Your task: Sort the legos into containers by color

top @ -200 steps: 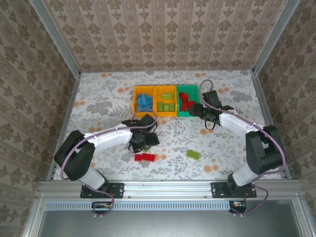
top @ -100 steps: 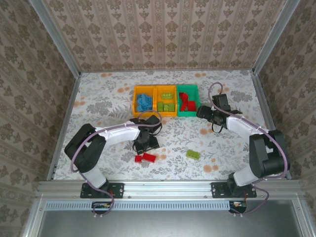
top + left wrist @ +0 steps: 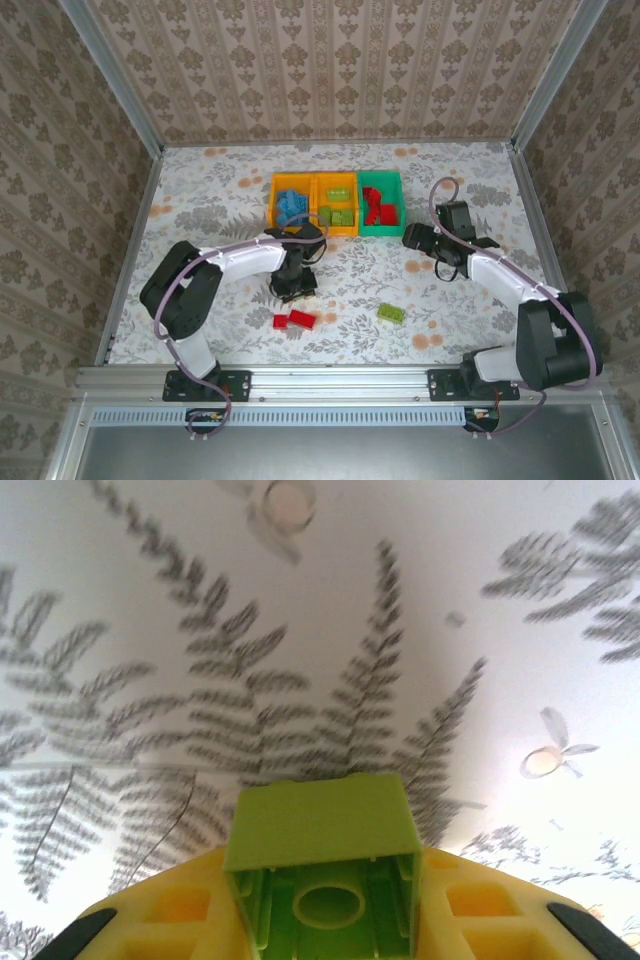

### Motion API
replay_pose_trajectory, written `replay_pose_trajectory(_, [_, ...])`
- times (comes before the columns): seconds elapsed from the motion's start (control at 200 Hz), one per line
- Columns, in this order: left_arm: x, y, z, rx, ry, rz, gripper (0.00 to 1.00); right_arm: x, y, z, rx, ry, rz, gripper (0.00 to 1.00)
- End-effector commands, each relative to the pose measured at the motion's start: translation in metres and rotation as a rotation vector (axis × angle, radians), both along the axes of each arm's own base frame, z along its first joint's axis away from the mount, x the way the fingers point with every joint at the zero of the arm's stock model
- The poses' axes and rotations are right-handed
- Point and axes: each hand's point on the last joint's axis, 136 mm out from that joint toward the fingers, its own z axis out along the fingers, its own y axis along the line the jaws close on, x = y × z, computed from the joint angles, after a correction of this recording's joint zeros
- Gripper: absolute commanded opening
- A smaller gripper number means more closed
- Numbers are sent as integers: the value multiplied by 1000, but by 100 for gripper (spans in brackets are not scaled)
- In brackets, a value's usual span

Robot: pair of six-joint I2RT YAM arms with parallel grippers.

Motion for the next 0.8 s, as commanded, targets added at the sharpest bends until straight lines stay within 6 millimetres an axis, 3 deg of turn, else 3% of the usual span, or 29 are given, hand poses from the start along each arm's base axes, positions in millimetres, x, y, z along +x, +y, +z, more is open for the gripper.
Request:
replay_pose_trajectory(0.0, [25,-11,4,-22,-72,-71,25,-15,2,0,14,11,17,79])
replay_pose_trajectory(0.16, [51,-24,21,-34,-136,-150,24,-35,14,-1,-16,44,94,77])
replay_pose_trajectory(0.525, [148,-55,105,-74,-426,-310,25,-90,49,-16,-32,97,237,75])
replay_pose_trajectory(0.635, [179,-66,112,-117,-471,-355,25,-107,59,-17,-47,138,295,74])
replay_pose_trajectory(0.795, [211,-82,105,-164,-485,-420,25,-128,64,-18,-57,216,318,75])
